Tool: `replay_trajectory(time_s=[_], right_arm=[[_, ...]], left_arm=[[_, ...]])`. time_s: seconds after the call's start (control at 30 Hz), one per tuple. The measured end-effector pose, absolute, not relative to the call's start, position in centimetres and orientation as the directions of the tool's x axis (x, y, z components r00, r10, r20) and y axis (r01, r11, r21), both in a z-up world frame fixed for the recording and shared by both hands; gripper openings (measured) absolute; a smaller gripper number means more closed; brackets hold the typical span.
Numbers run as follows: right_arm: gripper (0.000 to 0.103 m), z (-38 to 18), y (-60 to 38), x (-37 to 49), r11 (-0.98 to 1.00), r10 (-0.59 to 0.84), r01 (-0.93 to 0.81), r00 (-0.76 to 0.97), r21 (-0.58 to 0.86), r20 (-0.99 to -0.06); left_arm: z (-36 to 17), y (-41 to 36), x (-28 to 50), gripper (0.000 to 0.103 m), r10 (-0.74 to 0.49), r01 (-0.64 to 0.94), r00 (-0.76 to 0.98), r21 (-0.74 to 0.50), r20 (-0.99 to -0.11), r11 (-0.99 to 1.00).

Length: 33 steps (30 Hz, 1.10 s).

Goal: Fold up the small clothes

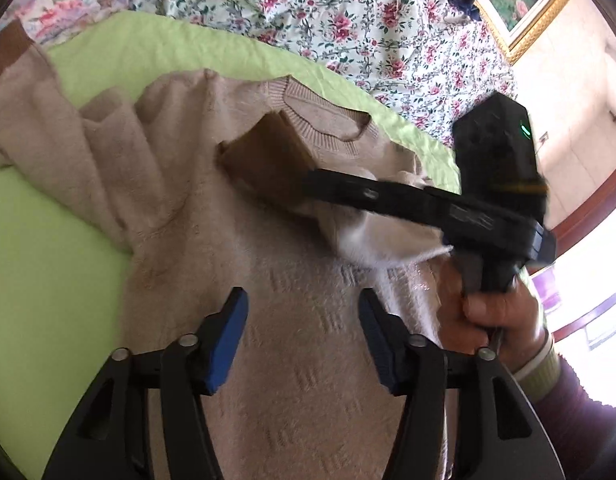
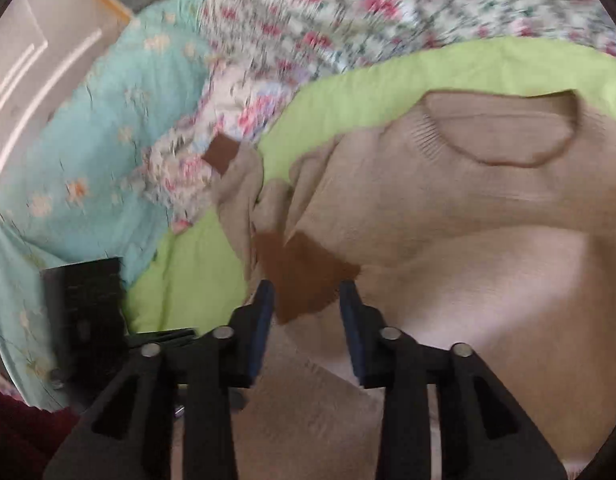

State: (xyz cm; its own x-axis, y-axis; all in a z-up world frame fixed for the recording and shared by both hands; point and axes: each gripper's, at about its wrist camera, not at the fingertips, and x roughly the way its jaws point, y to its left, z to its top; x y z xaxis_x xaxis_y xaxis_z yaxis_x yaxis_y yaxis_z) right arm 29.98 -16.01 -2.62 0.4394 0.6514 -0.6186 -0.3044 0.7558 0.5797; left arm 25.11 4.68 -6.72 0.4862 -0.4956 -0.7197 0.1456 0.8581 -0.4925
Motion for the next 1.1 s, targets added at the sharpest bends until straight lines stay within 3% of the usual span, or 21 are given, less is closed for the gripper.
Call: replay_trajectory(time_s=[0.2,0.33,0.37,0.4,0.43,0.53,0.6,0.83,0.87,0.9,1.1], right_arm=[[0.039,0.5,-23.1,25.7,0.813,0.531,-0.167,0.605,0.558,-0.593],[0.039,1.6,-28.6,22.5,0.853,0.383,-0.010,0.690,0.521,-0.615],[0.039,1.8,-30.2,21.6,0.859,0.341,0.032,0.709,0.510,-0.618],[0.039,2.1,-31.7,20.8,0.864,0.298,0.072,0.724,0.498,-0.622],[0.039,2.2,-32.9,20.3,0.866,0.264,0.106,0.733,0.488,-0.627],[0.039,2.1,-36.5,19.8,0.862,0.154,0.235,0.724,0.450,-0.672],[0.039,1.6,-38.0,20.7,0.851,0.125,0.283,0.708,0.442,-0.695],[0.044,-3.2,-38.6,27.7,0.855,0.188,0.322,0.536,0.405,-0.823],[0.041,-3.7,-38.4,28.2,0.856,0.205,0.314,0.524,0.412,-0.826],[0.008,-4.0,-38.0,28.7,0.860,0.235,0.284,0.516,0.423,-0.824],[0.008,1.2,-40.1,27.4,0.911,0.118,0.256,0.588,0.322,-0.800]], left_arm=[[-8.2,3.0,28.4,0.070,-0.542,0.134,0.438,-0.544,-0.717,0.828],[-9.2,2.1,31.1,0.069,-0.505,0.095,0.448,-0.523,-0.738,0.847],[-9.3,2.5,31.9,0.061,-0.491,0.069,0.467,-0.524,-0.735,0.849],[-9.2,3.0,32.3,0.025,-0.484,0.064,0.489,-0.524,-0.726,0.849],[-9.2,3.1,32.7,0.015,-0.482,0.065,0.494,-0.522,-0.723,0.850],[-7.6,3.8,31.5,0.016,-0.462,0.103,0.554,-0.494,-0.693,0.863],[-7.5,4.1,30.5,0.027,-0.438,0.117,0.573,-0.459,-0.693,0.880],[-9.4,4.7,30.0,0.029,-0.431,0.112,0.518,-0.441,-0.738,0.890],[-9.4,4.6,30.1,0.029,-0.430,0.113,0.522,-0.439,-0.737,0.891],[-9.4,4.6,30.1,0.029,-0.427,0.115,0.524,-0.436,-0.737,0.893],[-8.4,2.8,29.5,0.015,-0.422,0.179,0.550,-0.392,-0.721,0.903]])
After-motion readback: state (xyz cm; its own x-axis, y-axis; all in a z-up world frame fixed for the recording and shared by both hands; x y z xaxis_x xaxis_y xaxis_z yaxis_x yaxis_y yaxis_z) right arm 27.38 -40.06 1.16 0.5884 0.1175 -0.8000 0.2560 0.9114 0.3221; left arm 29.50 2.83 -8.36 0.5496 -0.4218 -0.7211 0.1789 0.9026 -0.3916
